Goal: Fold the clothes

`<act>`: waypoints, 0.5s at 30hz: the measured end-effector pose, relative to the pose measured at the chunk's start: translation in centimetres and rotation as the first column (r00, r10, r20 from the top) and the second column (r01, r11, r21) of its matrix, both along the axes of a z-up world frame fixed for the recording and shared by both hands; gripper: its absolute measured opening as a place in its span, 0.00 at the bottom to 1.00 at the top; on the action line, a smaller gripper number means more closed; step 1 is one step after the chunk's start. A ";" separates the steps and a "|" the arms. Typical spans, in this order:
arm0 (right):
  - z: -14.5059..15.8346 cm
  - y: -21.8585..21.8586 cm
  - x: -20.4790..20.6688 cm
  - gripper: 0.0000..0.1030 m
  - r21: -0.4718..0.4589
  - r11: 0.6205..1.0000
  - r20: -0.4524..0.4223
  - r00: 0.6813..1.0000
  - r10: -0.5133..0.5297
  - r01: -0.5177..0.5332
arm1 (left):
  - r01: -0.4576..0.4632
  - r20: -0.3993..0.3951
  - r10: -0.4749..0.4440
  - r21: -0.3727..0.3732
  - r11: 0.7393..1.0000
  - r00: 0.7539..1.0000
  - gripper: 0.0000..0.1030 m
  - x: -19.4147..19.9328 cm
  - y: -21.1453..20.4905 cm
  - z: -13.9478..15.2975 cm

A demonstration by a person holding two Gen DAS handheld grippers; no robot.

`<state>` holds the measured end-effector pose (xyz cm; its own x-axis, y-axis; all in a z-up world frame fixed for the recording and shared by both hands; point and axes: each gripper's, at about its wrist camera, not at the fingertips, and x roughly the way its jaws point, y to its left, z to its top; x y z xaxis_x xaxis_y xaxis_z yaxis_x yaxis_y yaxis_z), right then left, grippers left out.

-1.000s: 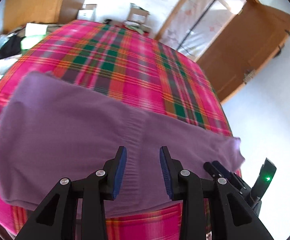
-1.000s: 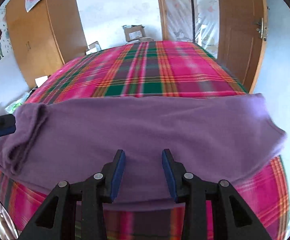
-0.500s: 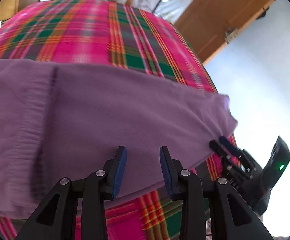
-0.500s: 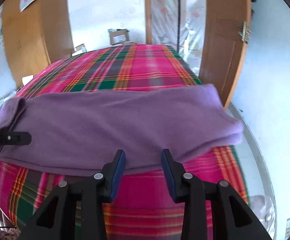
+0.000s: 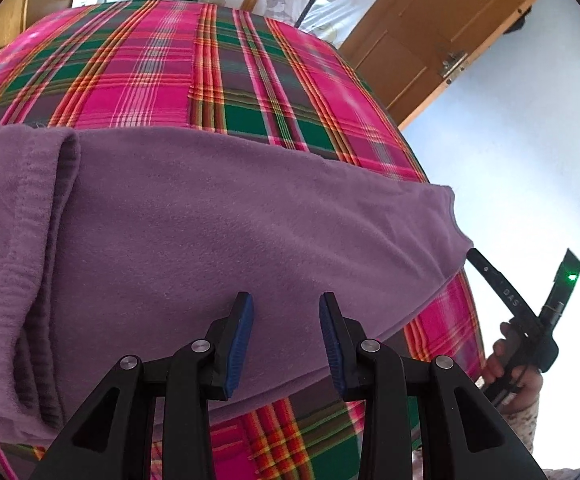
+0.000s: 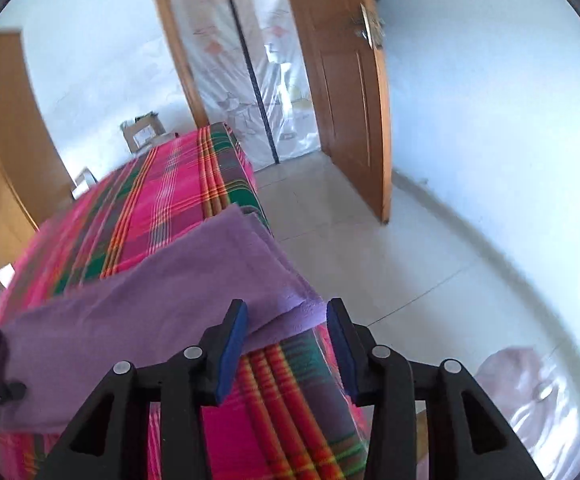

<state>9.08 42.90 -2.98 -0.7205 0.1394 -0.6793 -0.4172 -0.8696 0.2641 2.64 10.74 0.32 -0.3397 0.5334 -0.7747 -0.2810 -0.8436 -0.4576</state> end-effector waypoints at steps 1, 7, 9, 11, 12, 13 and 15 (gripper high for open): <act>-0.2 0.6 0.0 0.41 -0.055 0.998 -0.012 1.000 -0.003 0.002 | -0.001 0.000 0.001 0.003 1.000 1.000 0.35 0.0 0.0 0.0; -1.2 1.8 -0.1 0.41 -0.193 0.981 -0.021 1.000 -0.015 0.011 | -0.004 0.000 0.004 0.043 0.999 1.000 0.43 -0.1 -0.1 -0.1; -1.4 2.1 -0.1 0.28 -0.210 0.977 -0.017 0.999 -0.029 0.025 | -0.001 0.008 0.000 0.070 0.998 1.000 0.47 -0.2 -0.3 -0.1; -1.7 2.7 -0.4 0.16 -0.217 0.975 -0.016 0.999 -0.052 0.048 | -0.001 0.006 0.000 0.072 0.997 1.000 0.47 -0.2 -0.3 -0.1; -1.6 2.9 -0.4 0.10 -0.218 0.975 -0.024 0.998 -0.056 0.049 | -0.001 0.005 0.000 0.073 0.997 1.000 0.47 -0.1 -0.3 -0.1; -1.5 3.1 -0.4 0.09 -0.215 0.975 -0.029 0.998 -0.059 0.052 | -0.001 0.004 0.000 0.074 0.997 1.000 0.47 -0.1 -0.3 -0.1; -1.2 3.3 -0.5 0.08 -0.193 0.979 -0.035 0.997 -0.068 0.060 | 0.000 0.003 0.000 0.076 0.997 1.000 0.47 -0.1 -0.3 -0.1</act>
<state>8.59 46.17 -4.21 -0.7423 0.0558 -0.6678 -0.4553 -0.7732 0.4415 2.56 10.44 0.20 -0.3378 0.5909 -0.7326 -0.2797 -0.8062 -0.5213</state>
